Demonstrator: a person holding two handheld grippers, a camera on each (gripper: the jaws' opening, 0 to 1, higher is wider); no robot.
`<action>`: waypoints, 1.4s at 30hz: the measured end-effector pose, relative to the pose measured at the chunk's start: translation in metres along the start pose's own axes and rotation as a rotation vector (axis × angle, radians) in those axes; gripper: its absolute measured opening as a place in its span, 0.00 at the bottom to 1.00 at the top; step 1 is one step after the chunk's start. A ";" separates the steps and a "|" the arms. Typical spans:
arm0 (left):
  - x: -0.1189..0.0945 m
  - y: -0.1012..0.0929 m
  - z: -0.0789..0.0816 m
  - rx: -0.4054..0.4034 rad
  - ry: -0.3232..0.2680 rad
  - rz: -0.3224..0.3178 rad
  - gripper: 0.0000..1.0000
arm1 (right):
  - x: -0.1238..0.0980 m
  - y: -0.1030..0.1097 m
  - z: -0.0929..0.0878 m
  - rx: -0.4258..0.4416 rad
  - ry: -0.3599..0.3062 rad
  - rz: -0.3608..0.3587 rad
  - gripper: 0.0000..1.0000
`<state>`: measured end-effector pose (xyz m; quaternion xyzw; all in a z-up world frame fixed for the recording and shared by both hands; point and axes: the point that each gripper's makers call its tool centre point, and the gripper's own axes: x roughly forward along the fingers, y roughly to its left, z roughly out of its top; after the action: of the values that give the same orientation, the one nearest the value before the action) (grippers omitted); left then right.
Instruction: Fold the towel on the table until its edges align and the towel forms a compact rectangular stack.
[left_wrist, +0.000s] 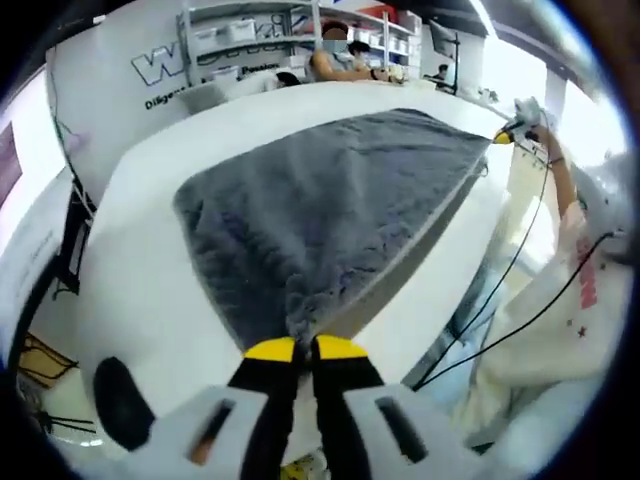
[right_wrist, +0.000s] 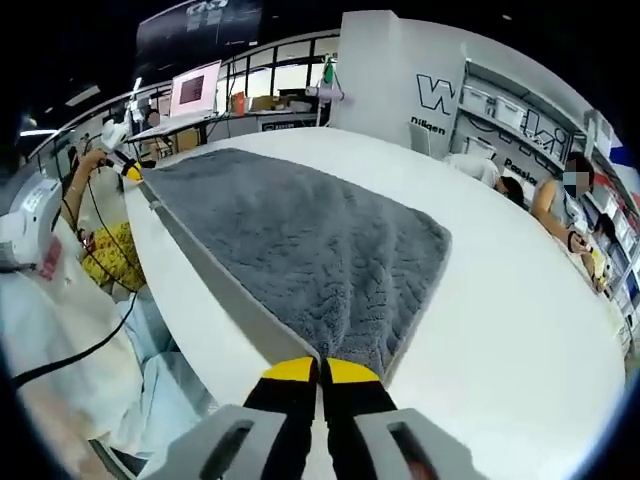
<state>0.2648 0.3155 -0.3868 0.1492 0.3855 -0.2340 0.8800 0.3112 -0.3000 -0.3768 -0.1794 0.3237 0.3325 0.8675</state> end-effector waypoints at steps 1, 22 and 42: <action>0.000 0.000 0.000 0.001 0.001 0.000 0.06 | -0.001 -0.001 0.003 -0.004 -0.002 -0.002 0.02; -0.016 0.015 0.043 0.097 0.021 0.012 0.06 | -0.012 -0.022 0.036 -0.064 -0.041 -0.030 0.02; -0.015 0.038 0.081 0.149 0.021 0.032 0.06 | -0.007 -0.047 0.079 -0.141 -0.034 -0.037 0.02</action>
<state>0.3250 0.3158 -0.3189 0.2229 0.3736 -0.2463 0.8661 0.3746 -0.2956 -0.3104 -0.2406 0.2813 0.3413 0.8640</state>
